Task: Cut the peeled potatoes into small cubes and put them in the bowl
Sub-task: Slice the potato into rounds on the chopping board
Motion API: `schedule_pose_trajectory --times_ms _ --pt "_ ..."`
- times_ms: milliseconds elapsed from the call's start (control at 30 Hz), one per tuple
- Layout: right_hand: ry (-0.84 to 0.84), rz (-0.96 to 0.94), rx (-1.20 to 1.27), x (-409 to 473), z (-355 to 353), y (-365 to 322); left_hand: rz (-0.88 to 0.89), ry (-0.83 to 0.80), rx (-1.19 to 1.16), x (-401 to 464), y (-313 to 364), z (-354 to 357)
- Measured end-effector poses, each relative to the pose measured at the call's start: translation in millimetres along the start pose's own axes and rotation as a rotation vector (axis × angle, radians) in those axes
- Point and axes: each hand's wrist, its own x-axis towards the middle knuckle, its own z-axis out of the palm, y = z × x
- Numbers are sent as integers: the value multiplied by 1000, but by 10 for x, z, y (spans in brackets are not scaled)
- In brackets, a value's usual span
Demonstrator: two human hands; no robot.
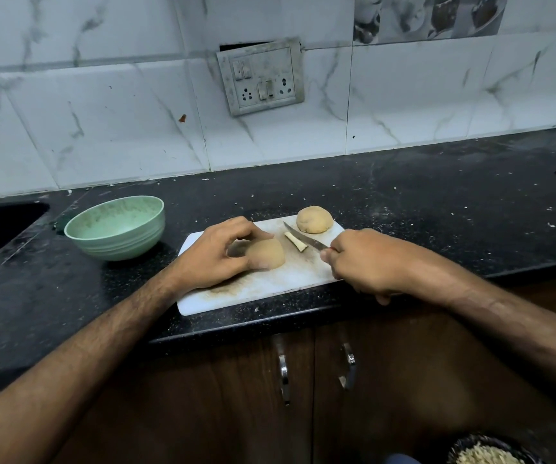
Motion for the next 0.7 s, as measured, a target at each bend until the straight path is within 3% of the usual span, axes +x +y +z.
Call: schedule_pose_trajectory --times_ms 133,700 --pt "17 -18 34 136 3 -133 18 8 23 -1 6 -1" --pt "10 -3 -213 105 114 -508 44 39 10 2 -24 6"
